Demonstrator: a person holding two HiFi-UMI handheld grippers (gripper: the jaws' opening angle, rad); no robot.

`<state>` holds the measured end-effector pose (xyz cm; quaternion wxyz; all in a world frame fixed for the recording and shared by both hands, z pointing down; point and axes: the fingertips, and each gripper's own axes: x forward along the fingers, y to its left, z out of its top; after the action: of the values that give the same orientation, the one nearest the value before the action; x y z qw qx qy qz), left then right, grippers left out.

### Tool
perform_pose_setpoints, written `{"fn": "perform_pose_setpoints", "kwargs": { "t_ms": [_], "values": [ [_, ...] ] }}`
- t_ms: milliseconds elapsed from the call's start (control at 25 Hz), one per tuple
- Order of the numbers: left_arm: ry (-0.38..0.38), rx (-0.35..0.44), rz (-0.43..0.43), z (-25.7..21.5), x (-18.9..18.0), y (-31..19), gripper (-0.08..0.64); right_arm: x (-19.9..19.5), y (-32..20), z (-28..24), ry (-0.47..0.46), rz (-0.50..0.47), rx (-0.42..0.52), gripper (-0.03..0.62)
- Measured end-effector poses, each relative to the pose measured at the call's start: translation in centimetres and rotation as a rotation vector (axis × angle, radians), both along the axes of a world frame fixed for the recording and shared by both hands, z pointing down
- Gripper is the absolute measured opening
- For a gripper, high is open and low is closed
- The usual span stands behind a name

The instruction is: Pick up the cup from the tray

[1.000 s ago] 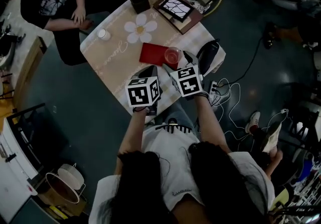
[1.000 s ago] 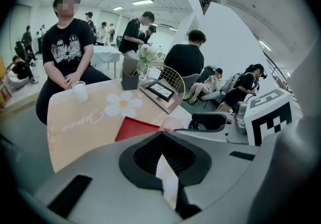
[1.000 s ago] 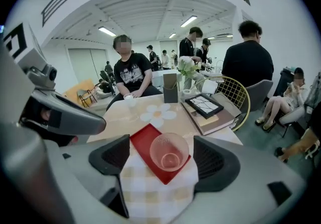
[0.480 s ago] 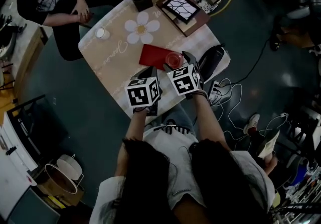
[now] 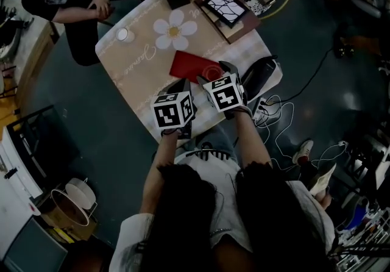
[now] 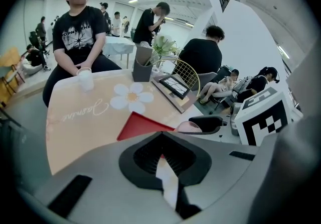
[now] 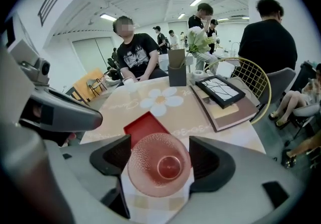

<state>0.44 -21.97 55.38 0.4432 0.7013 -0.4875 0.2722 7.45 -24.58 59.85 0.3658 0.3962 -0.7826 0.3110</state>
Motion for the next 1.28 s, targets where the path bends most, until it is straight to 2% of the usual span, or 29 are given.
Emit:
{"fn": "perform_pose_setpoints", "kwargs": {
  "t_ms": [440, 1280],
  "values": [
    [-0.007, -0.006, -0.032, 0.0, -0.2, -0.3, 0.003, 0.6, -0.6, -0.4, -0.009, 0.001, -0.007, 0.331],
    [-0.007, 0.008, -0.059, -0.2, -0.8, -0.6, 0.004, -0.1, -0.7, -1.7, -0.017, -0.028, -0.01, 0.325]
  ]
}}
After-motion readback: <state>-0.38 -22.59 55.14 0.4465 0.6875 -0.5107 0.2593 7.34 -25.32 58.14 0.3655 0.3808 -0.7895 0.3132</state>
